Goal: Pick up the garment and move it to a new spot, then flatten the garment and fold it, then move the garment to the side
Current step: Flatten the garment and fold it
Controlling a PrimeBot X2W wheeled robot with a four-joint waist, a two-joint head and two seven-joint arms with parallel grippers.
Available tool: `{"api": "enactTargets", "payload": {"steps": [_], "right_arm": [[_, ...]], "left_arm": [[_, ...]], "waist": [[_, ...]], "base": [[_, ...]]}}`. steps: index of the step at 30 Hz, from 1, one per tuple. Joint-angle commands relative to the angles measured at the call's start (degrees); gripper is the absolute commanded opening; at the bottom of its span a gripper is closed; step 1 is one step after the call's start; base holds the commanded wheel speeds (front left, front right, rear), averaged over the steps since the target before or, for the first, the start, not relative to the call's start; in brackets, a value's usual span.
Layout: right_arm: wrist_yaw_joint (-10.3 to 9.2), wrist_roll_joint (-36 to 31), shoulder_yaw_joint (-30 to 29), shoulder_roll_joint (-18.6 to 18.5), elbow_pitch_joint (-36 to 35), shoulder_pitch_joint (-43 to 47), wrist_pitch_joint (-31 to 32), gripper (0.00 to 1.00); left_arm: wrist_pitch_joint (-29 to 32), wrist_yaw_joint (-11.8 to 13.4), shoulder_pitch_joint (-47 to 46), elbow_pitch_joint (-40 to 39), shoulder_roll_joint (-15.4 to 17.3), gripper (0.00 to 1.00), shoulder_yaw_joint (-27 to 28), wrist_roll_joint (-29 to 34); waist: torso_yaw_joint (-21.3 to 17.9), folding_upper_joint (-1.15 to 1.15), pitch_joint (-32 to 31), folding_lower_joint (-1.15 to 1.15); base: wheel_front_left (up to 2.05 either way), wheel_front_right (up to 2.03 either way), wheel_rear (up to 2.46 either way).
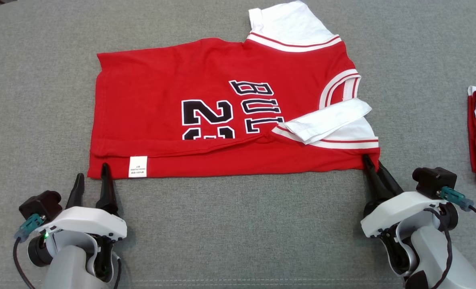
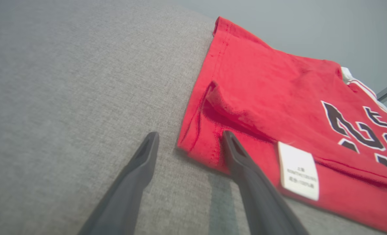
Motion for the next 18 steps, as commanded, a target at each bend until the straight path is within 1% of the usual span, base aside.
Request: {"api": "enactTargets", "payload": {"steps": [1, 2, 3, 4, 5, 6, 7, 14, 18], "right_arm": [[0.16, -0.7, 0.9, -0.2, -1.2, -0.9, -0.3, 0.00], [0.16, -0.7, 0.9, -0.2, -1.4, -1.0, -0.3, 0.00], [0.16, -0.6, 0.9, -0.2, -1.5, -1.0, -0.3, 0.00], [0.16, -0.6, 0.9, -0.2, -1.6, -1.1, -0.3, 0.00], [0.16, -0.6, 0.9, -0.1, -1.7, -1.2, -0.3, 0.00], [0.16, -0.6, 0.9, -0.1, -1.8, -1.3, -0.3, 0.00], [0.16, -0.6, 0.9, 0.0, -1.9, -1.3, -0.3, 0.00], [0.16, -0.4, 0.5, 0.1, -2.0, -1.6, -0.3, 0.00], [0.16, -0.5, -0.1, 0.1, -2.0, -1.3, -0.3, 0.00]], "left_arm": [[-0.2, -0.4, -1.5, 0.3, 1.5, 1.00, 1.6, -0.8], [-0.2, -0.6, -1.8, 0.8, 1.5, 1.00, 1.9, -1.5], [-0.2, -0.8, -2.1, 1.4, 1.5, 0.96, 1.9, -2.1], [-0.2, -0.9, -2.4, 1.8, 1.5, 0.74, 1.8, -2.4], [-0.2, -1.0, -2.7, 2.2, 1.5, 0.41, 1.5, -2.6], [-0.2, -1.2, -3.0, 2.7, 1.5, 0.14, 1.1, -2.6], [-0.2, -1.3, -3.2, 3.0, 1.5, 0.00, 0.9, -2.8], [-0.2, -1.5, -3.3, 5.1, 1.5, 0.00, -0.8, -4.4], [-0.2, -1.6, -2.5, 3.9, 1.5, 0.00, -0.5, -4.0]], "waist": [[-0.3, 0.00, 0.3, 0.00], [-0.4, 0.00, 0.4, 0.00], [-0.5, 0.00, 0.5, 0.00], [-0.6, 0.00, 0.6, 0.00], [-0.6, 0.00, 0.7, 0.00], [-0.7, 0.00, 0.7, 0.00], [-0.8, 0.00, 0.8, 0.00], [-0.9, 0.00, 0.5, 0.00], [-0.6, 0.00, -0.6, 0.00]], "base": [[0.00, 0.00, 0.00], [0.00, 0.00, 0.00], [0.00, 0.00, 0.00], [0.00, 0.00, 0.00], [0.00, 0.00, 0.00], [0.00, 0.00, 0.00], [0.00, 0.00, 0.00], [0.00, 0.00, 0.00], [0.00, 0.00, 0.00]]}}
